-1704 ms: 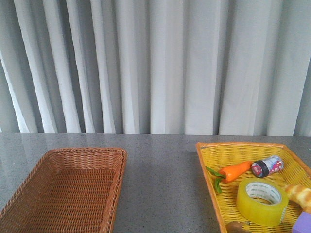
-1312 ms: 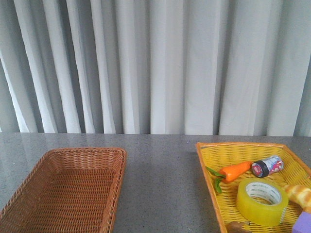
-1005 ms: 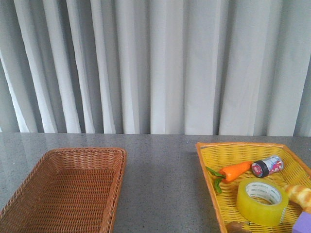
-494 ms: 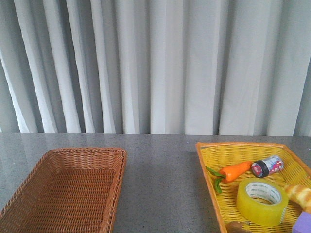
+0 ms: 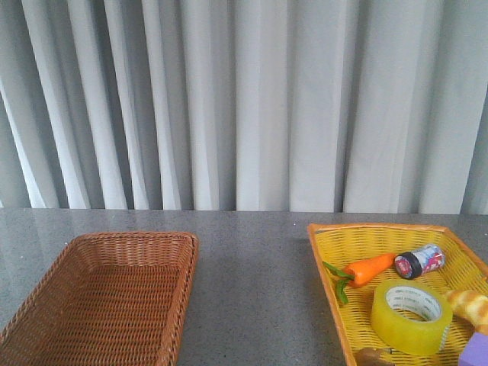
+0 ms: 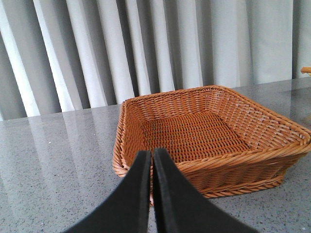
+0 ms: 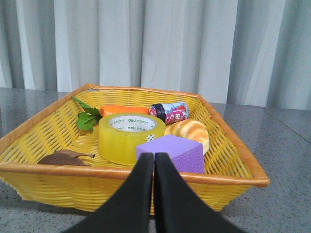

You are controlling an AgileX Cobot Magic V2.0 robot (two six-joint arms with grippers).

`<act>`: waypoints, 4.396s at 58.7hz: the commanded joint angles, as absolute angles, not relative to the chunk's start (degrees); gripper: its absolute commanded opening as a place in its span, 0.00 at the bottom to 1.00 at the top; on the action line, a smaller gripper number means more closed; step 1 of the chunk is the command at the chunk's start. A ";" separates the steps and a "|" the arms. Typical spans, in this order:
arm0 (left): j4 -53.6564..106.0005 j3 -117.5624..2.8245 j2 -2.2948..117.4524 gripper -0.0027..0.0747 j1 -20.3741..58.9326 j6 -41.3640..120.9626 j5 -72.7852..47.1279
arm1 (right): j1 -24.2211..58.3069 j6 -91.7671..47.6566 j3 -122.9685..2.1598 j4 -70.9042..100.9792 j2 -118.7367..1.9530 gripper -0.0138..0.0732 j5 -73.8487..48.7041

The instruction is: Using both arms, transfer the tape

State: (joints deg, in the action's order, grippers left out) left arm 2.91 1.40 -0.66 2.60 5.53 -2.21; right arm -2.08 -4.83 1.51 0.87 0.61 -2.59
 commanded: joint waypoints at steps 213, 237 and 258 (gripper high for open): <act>13.45 -47.62 58.54 0.75 26.47 13.21 -29.37 | 6.28 -6.62 -94.05 0.60 -105.50 0.67 -58.97; 13.45 -47.62 58.54 0.75 26.47 13.21 -29.37 | 6.28 -7.36 -94.85 0.89 -108.97 0.44 -57.98; 13.45 -47.62 58.54 0.75 26.47 13.21 -29.37 | 6.28 -9.72 -95.69 0.89 -107.49 0.35 -61.86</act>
State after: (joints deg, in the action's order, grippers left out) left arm 12.42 -45.68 59.28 26.07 13.24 -32.74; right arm 6.20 -8.44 -93.26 0.82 -111.92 -60.20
